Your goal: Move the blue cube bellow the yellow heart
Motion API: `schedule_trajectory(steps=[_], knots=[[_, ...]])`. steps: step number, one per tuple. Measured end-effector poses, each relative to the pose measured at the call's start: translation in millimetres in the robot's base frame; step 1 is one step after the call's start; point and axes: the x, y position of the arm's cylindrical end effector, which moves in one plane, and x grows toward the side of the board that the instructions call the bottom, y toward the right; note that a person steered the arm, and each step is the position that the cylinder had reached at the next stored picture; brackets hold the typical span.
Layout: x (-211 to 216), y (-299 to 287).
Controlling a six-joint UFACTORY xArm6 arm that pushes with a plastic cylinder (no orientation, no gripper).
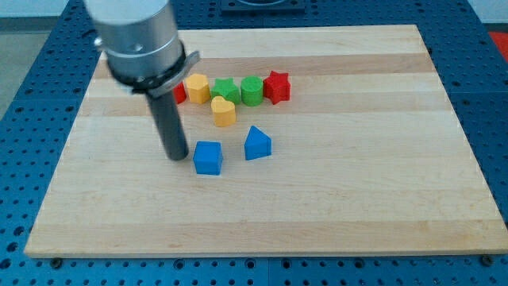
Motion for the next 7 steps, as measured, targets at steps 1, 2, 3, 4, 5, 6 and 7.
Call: schedule_trajectory(steps=[1,2,3,4,5,6,7], knots=[[34.3,16.6],[42.8,46.3],[34.0,55.0],[6.2,55.5],[1.8,55.5],[1.8,55.5],[-6.8,55.5]])
